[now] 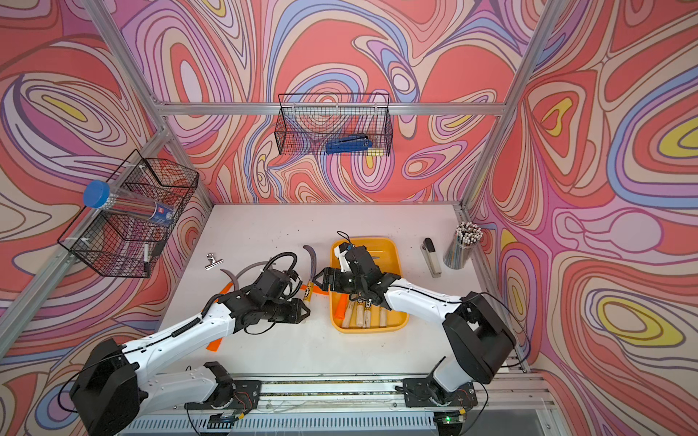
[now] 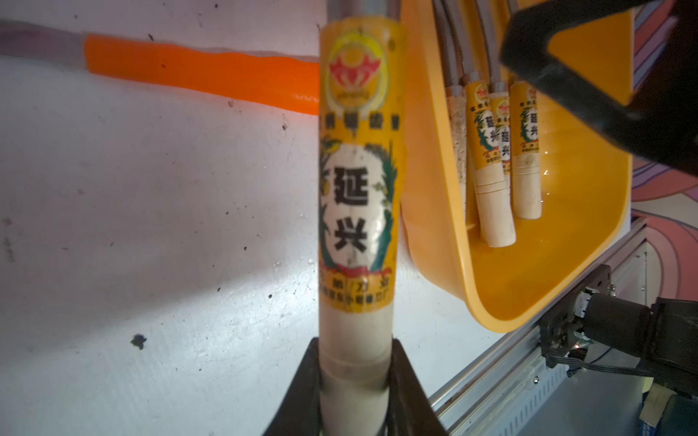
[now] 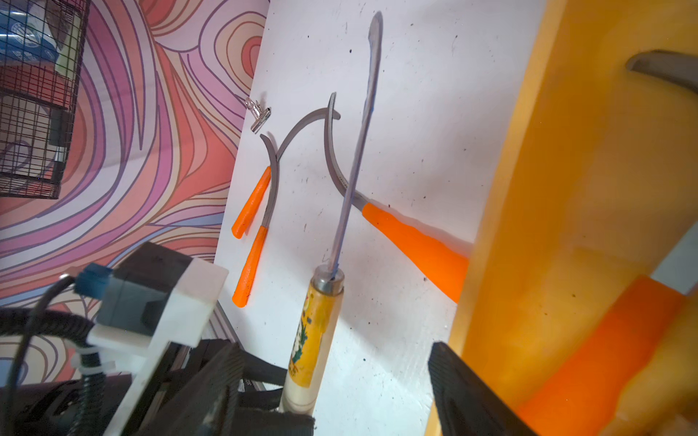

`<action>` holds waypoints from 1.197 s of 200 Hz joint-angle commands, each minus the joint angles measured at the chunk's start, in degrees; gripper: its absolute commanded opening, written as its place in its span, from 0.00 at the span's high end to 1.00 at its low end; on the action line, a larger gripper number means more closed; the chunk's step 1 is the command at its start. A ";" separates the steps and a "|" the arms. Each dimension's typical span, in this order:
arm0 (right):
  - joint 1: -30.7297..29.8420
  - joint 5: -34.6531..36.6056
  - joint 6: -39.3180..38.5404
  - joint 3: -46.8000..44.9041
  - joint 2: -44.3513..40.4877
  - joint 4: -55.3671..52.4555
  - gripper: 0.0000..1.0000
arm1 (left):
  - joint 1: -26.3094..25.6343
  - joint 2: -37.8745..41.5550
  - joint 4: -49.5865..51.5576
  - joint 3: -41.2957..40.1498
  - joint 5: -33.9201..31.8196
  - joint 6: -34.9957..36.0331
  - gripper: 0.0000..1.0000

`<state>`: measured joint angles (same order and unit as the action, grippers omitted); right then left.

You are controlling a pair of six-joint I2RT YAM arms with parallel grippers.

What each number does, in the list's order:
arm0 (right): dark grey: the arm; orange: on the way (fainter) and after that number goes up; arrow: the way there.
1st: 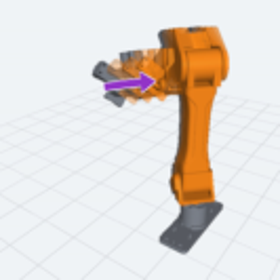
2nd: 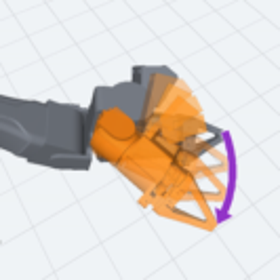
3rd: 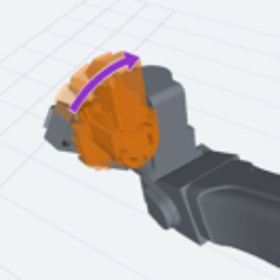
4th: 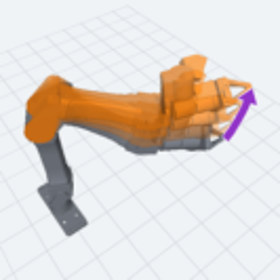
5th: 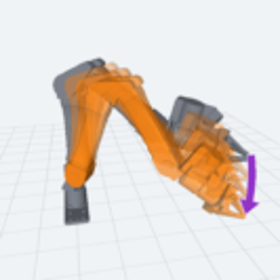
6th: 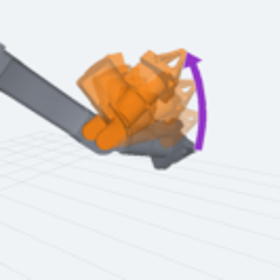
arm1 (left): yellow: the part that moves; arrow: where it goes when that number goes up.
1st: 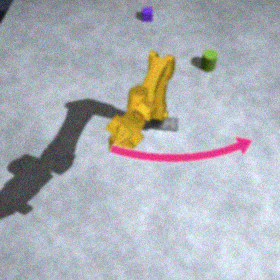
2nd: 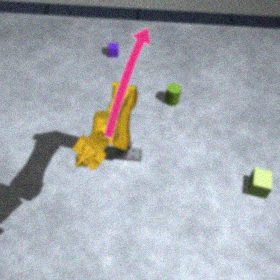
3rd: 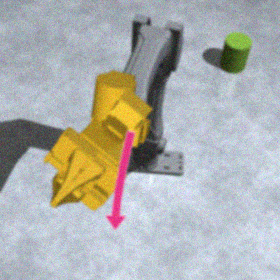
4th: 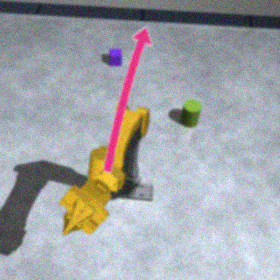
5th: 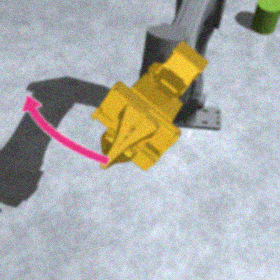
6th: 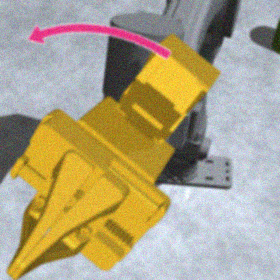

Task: Put small sickles into storage boxes
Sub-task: Pick up the sickle at the center of the board.

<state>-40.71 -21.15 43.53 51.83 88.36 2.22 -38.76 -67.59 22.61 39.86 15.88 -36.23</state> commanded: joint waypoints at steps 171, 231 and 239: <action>-2.90 -0.98 0.02 5.69 6.85 3.24 0.90 | -1.93 -0.14 -4.90 2.72 3.12 -1.94 1.00; -2.80 2.42 -4.11 7.80 4.33 -3.84 1.00 | -2.02 0.97 4.08 5.65 -2.78 2.48 0.50; -2.63 2.92 -5.03 7.84 3.54 -5.14 1.00 | -1.97 1.74 5.19 5.84 -3.85 2.89 0.45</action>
<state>-43.55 -20.93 42.54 58.30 94.54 1.96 -40.53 -67.96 22.90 43.57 16.05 -35.97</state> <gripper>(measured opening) 0.245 0.459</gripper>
